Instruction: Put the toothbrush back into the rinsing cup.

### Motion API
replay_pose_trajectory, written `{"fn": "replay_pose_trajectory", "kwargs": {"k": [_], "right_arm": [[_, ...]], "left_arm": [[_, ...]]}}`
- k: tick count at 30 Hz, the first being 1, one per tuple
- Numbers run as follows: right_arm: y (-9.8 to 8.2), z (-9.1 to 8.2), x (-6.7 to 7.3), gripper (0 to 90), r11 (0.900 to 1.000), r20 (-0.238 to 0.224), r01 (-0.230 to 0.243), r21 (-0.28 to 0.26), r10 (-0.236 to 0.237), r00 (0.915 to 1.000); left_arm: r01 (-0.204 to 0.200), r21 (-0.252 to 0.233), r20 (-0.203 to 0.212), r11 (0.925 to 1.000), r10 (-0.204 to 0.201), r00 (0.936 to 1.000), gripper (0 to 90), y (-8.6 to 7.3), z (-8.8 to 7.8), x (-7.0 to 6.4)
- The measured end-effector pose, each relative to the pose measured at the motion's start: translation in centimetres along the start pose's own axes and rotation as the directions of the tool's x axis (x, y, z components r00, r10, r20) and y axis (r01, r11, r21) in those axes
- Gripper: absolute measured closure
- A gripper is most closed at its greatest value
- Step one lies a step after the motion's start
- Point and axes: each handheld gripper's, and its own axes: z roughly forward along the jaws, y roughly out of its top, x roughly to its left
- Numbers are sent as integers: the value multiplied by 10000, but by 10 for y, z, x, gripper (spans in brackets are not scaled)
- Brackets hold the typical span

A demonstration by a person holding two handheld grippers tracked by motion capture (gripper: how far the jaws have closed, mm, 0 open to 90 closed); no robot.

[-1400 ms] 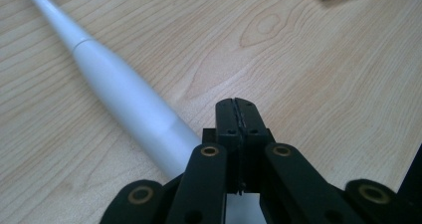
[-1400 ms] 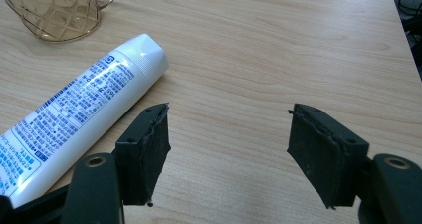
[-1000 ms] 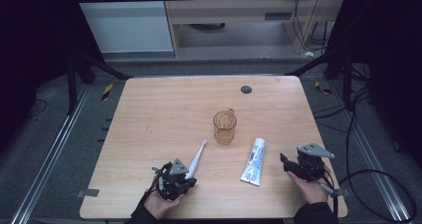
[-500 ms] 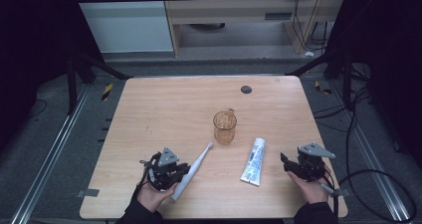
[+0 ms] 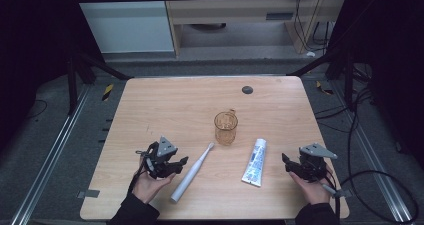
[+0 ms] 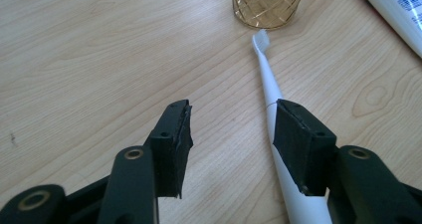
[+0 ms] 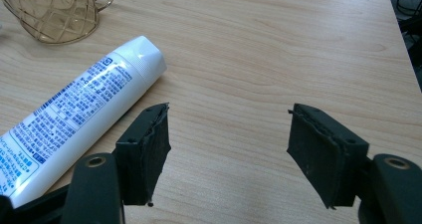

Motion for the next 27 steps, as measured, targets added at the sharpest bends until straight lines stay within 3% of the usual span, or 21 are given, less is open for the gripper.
{"fn": "replay_pose_trajectory", "kwargs": {"k": [3,6,13,27], "right_arm": [[0,0,-1,324,10000,20,-2,3,2,10000],[0,1,0,324,10000,9,-34,53,34,10000],[0,2,0,323,10000,3,-18,76,18,10000],[-1,4,0,324,9999,-33,1,131,-1,10000]], "left_arm": [[164,38,-63,9999,-164,9998,486,2,-1,4],[323,165,-173,9993,-321,9993,424,7,-3,6],[382,652,90,9971,-389,9992,376,15,-2,7],[39,1389,383,9903,-93,9992,357,30,8,0]]}}
